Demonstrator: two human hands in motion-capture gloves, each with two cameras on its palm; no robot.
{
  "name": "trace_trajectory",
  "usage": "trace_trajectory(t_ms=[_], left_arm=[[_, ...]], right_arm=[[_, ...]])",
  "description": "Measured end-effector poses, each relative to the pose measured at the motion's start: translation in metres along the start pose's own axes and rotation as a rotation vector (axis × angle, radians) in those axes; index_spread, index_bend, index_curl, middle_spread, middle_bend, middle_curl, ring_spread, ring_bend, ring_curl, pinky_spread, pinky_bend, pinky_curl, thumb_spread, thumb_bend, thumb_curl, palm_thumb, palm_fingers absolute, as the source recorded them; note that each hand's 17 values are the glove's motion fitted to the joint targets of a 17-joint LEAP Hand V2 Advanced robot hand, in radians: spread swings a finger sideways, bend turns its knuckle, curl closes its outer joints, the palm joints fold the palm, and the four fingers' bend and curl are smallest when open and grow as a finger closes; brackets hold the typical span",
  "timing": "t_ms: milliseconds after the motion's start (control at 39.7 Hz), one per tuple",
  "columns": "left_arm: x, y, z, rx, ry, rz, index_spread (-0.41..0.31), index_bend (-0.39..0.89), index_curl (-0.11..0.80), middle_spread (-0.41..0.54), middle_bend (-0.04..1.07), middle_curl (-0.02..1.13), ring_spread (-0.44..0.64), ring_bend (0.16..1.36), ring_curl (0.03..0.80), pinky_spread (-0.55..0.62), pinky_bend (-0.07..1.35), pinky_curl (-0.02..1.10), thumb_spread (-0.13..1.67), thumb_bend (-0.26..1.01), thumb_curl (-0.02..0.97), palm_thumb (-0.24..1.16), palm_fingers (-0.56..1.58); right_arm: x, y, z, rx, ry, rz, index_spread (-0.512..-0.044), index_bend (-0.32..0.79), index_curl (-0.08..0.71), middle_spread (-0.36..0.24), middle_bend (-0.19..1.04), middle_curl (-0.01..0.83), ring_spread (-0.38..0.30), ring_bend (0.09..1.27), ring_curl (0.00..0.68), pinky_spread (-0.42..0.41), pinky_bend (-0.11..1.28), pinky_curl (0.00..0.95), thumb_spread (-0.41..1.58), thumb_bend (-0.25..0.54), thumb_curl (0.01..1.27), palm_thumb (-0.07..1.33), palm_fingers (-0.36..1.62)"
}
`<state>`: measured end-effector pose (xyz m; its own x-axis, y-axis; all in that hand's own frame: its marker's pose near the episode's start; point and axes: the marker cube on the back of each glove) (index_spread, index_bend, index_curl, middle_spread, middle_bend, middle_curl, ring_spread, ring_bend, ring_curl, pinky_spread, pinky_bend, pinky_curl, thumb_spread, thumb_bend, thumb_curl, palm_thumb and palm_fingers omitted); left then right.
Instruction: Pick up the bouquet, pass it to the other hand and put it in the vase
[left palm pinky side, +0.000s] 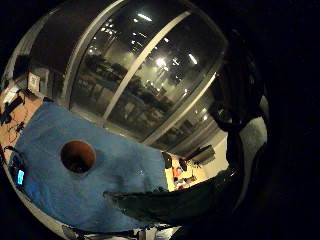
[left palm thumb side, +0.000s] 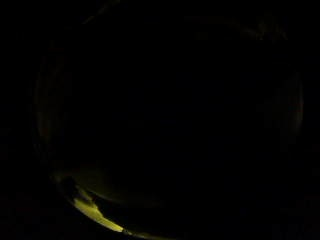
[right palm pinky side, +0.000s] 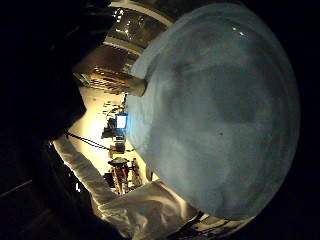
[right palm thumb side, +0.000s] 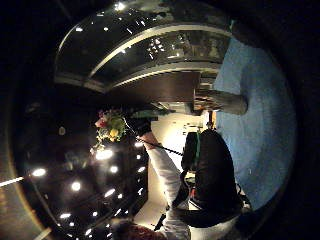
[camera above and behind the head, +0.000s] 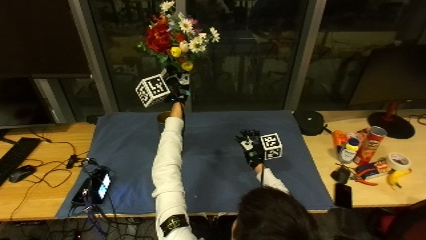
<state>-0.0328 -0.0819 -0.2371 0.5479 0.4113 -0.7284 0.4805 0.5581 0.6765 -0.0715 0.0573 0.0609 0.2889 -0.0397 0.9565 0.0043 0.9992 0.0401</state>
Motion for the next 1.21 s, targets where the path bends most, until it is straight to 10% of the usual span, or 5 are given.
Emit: trace_trajectory(t_ms=[604, 781, 831, 881, 1209], left_arm=[[-0.130, -0.049, -0.002, -0.025, 0.123, -0.151, -0.295, 0.23, 0.583, -0.315, 0.66, 0.56, -0.37, 0.70, 0.476, -0.36, 0.55, 0.44, 0.09, -0.03, 0.777, 0.96, 1.32], [-0.208, 0.021, -0.012, -0.606, -0.024, -0.303, -0.220, -0.19, 0.442, -0.312, 0.66, 0.55, -0.36, 0.72, 0.478, -0.39, 0.71, 0.48, 0.32, -0.14, 0.732, 0.73, 1.03], [-0.238, 0.066, -0.029, -0.806, -0.101, -0.369, -0.064, -0.18, 0.387, -0.083, 0.49, 0.56, -0.11, 0.70, 0.530, -0.09, 0.57, 0.49, 0.47, -0.18, 0.652, 0.53, -0.09], [-0.251, 0.110, -0.053, -0.878, -0.142, -0.412, 0.018, -0.07, 0.369, 0.065, 0.44, 0.59, 0.01, 0.71, 0.572, 0.04, 0.61, 0.54, 0.55, -0.14, 0.613, 0.47, -0.34], [-0.275, 0.174, -0.101, -0.863, -0.163, -0.420, 0.214, 0.00, 0.146, 0.445, 0.21, 0.33, 0.42, 0.63, 0.342, 0.44, 0.49, 0.34, 0.79, -0.04, 0.483, 0.42, -0.22]], right_arm=[[0.026, -0.033, 0.030, -0.049, 0.018, -0.157, -0.284, 0.22, 0.398, -0.007, 0.13, 0.248, 0.076, 0.36, 0.311, 0.196, 0.49, 0.333, 1.12, -0.015, 0.50, 0.68, 0.36], [0.038, -0.031, 0.027, -0.094, 0.059, -0.149, -0.277, 0.25, 0.412, -0.010, 0.13, 0.240, 0.063, 0.34, 0.307, 0.184, 0.45, 0.326, 1.13, -0.014, 0.51, 0.70, 0.37], [0.040, -0.025, 0.021, -0.127, 0.032, -0.143, -0.276, 0.26, 0.418, -0.006, 0.13, 0.238, 0.064, 0.33, 0.307, 0.181, 0.44, 0.326, 1.13, -0.011, 0.51, 0.71, 0.36], [0.045, -0.022, 0.012, -0.115, 0.030, -0.111, -0.275, 0.26, 0.421, -0.005, 0.14, 0.236, 0.063, 0.33, 0.307, 0.179, 0.44, 0.326, 1.13, -0.010, 0.51, 0.72, 0.36], [0.082, -0.019, -0.035, 0.001, 0.019, -0.036, -0.255, 0.31, 0.438, -0.002, 0.13, 0.219, 0.061, 0.30, 0.303, 0.172, 0.39, 0.326, 1.13, -0.012, 0.53, 0.76, 0.39]])
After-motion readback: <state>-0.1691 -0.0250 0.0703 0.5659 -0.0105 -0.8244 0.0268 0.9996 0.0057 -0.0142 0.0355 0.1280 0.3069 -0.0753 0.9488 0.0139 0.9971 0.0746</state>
